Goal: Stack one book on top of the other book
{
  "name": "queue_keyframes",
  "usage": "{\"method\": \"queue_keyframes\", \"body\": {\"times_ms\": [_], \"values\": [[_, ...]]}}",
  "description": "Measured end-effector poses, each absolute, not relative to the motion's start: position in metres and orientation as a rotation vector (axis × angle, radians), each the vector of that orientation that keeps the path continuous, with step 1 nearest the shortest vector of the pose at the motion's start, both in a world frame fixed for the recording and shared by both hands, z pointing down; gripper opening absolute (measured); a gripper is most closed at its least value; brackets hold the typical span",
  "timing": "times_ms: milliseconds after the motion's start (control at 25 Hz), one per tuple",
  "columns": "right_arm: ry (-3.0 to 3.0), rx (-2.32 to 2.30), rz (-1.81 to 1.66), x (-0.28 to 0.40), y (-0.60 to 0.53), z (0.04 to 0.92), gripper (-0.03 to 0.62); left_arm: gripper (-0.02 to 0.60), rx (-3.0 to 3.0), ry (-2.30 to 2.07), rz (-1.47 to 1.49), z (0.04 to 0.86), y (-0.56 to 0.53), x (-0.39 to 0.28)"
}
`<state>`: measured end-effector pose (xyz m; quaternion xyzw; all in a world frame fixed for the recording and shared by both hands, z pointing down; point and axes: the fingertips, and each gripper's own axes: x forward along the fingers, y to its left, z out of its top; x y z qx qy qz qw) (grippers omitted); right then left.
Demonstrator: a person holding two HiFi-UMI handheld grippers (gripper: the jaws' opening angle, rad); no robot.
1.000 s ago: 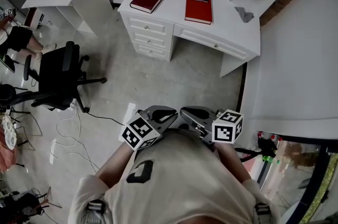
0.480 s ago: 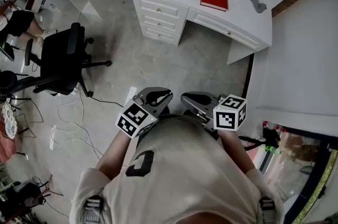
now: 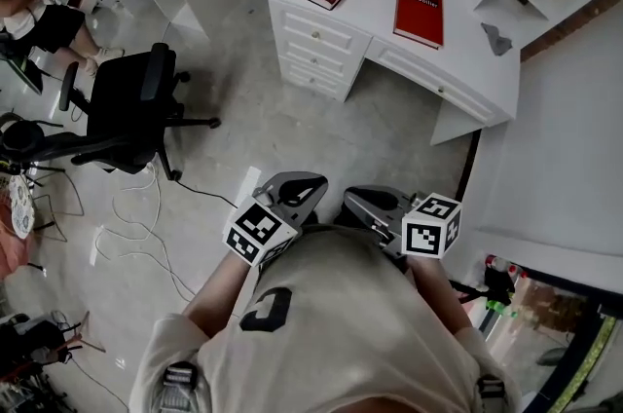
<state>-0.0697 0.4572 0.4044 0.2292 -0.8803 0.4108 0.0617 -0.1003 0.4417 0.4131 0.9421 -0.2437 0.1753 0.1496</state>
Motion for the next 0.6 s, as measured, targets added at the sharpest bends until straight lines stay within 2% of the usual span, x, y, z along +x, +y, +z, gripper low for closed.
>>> {"method": "queue_keyframes", "body": {"times_ms": [360, 600], "values": [[-2.787, 0.575, 1.157, -0.057, 0.425, 0.387, 0.011, 0.006, 2.705, -0.656, 0.531, 0.405, 0.421, -0.069], [-2.851, 0.556, 1.08, -0.026, 0.406, 0.377, 0.011, 0.006, 2.69, -0.719, 0.531, 0.399, 0.395, -0.039]]}}
